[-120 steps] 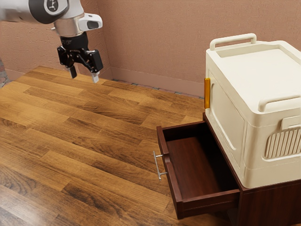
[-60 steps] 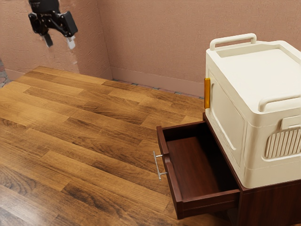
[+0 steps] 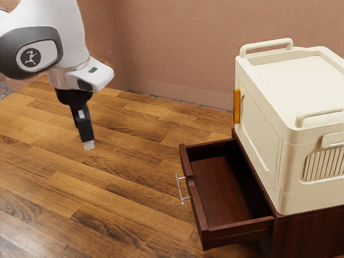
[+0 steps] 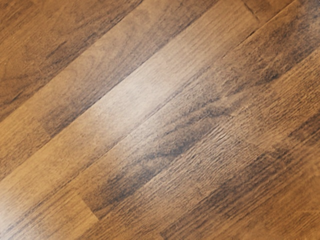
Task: Push the drawer handle with one arm to close the drawer
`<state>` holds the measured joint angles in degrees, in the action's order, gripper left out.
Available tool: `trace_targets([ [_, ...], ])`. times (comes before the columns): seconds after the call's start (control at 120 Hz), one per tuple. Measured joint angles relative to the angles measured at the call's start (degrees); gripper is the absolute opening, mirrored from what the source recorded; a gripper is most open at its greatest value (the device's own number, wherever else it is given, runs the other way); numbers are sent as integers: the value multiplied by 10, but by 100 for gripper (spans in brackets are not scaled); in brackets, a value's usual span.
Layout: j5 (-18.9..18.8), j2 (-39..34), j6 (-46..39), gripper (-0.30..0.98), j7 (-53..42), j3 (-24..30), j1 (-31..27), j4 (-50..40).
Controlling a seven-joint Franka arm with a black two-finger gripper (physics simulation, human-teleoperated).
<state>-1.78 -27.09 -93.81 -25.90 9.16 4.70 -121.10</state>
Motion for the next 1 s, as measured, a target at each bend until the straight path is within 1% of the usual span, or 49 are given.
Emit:
trace_targets([
  [0.025, 2, -6, -20, 61, -6, 1, 1, -24],
  [0.067, 4, -7, -54, 50, -16, 2, 5, -53],
  [0.133, 8, 6, -103, 33, -31, 3, 19, -77],
  [0.183, 13, 17, -140, 22, -42, 3, 29, -99],
  [0.258, 21, 46, -191, 11, -57, 3, 38, -118],
  [0.342, 30, 76, -243, 3, -71, 3, 49, -132],
  [0.458, 41, 118, -306, -4, -87, 4, 62, -137],
  [0.6, 54, 151, -364, -7, -103, 8, 83, -137],
  [0.792, 61, 186, -425, -9, -119, 17, 92, -136],
  [1.0, 65, 213, -467, -10, -130, 19, 95, -128],
])
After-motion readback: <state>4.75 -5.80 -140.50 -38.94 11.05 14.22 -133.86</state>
